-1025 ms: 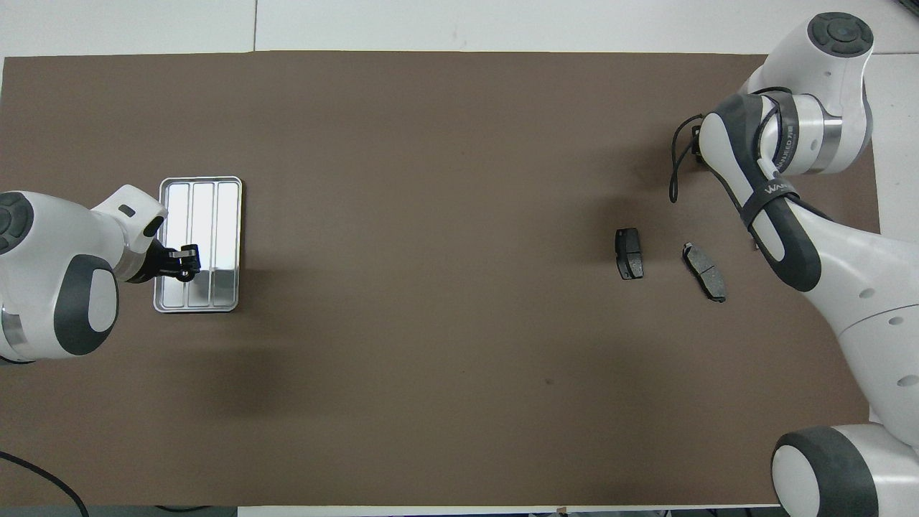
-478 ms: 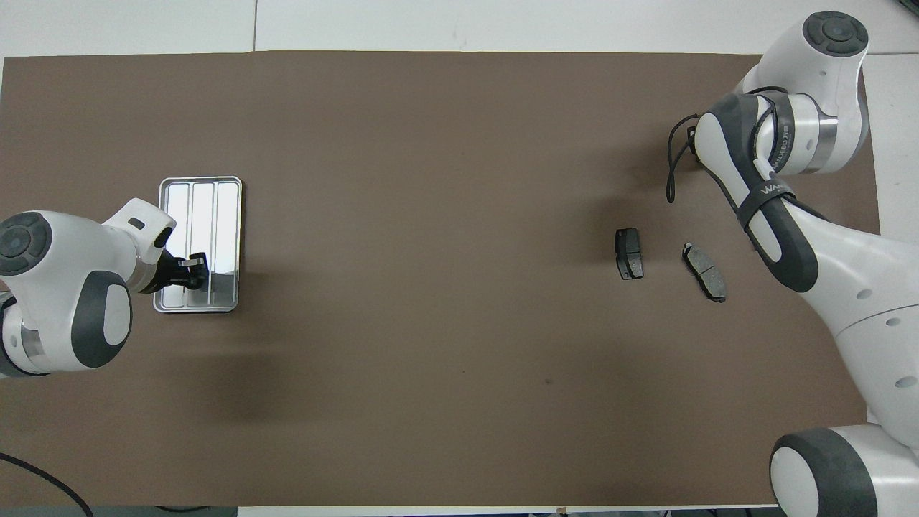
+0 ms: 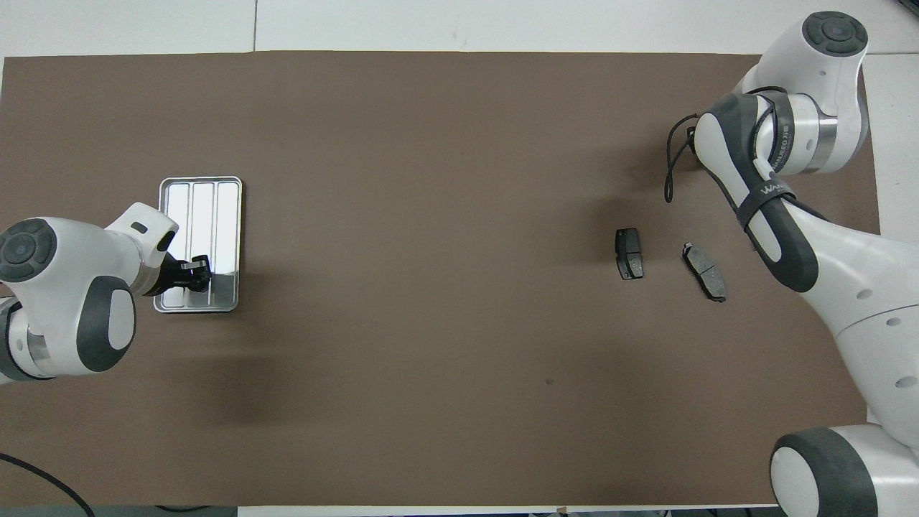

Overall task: Pick bearing gear from pile to tray
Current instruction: 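Carry the bearing with the left gripper and lower it into the tray, then release the bearing with the left gripper while the right gripper grasps another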

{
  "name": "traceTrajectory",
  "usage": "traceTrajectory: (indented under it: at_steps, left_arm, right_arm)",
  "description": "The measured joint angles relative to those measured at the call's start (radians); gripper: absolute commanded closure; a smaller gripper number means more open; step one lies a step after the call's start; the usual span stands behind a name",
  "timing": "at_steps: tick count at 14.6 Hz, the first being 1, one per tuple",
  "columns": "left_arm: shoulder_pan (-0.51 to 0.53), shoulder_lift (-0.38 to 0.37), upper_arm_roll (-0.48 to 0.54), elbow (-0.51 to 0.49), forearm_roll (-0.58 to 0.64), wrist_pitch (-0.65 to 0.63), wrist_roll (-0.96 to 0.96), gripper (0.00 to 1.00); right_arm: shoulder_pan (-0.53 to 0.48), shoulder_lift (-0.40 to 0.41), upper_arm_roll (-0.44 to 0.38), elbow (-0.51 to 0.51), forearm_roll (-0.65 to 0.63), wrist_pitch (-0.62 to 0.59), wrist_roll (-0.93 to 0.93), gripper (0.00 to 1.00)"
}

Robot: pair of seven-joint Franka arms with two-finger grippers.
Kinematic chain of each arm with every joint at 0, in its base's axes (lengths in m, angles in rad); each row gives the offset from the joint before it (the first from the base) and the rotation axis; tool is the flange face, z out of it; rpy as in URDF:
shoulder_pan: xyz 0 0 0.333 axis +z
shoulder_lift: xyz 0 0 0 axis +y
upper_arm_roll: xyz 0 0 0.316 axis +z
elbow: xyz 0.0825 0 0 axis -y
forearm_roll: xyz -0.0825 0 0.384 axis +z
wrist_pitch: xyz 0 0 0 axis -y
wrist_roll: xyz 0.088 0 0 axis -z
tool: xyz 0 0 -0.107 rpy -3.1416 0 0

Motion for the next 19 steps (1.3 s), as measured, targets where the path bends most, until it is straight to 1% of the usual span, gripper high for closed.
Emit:
traceTrajectory:
  at_steps: [2, 5, 7, 9, 11, 14, 19]
  left_arm:
    - [0.000, -0.002, 0.000, 0.001, 0.000, 0.001, 0.000, 0.00]
    - [0.000, -0.012, -0.001, 0.025, 0.000, -0.012, -0.002, 0.00]
    - [-0.001, -0.025, -0.001, 0.080, 0.000, -0.086, -0.002, 0.00]
    - [-0.001, -0.038, -0.001, 0.152, 0.000, -0.177, -0.002, 0.00]
    - [-0.002, -0.045, -0.002, 0.198, 0.000, -0.221, -0.002, 0.00]
    - [-0.004, -0.046, -0.002, 0.208, 0.000, -0.224, -0.002, 0.00]
    - [-0.007, -0.046, -0.002, 0.208, 0.000, -0.224, -0.003, 0.00]
  right_arm:
    - [0.000, 0.000, 0.000, 0.001, 0.000, -0.005, 0.000, 0.94]
    - [0.017, -0.001, 0.001, 0.037, 0.000, -0.088, 0.006, 0.94]
    - [0.046, -0.009, 0.001, 0.085, 0.000, -0.172, 0.056, 0.94]
    - [0.089, -0.035, 0.002, 0.108, 0.000, -0.241, 0.127, 0.94]
    - [0.140, -0.068, 0.003, 0.114, 0.007, -0.306, 0.221, 0.94]
    - [0.222, -0.121, 0.004, 0.120, 0.073, -0.375, 0.395, 0.94]
    - [0.384, -0.193, 0.006, 0.134, 0.164, -0.394, 0.762, 0.94]
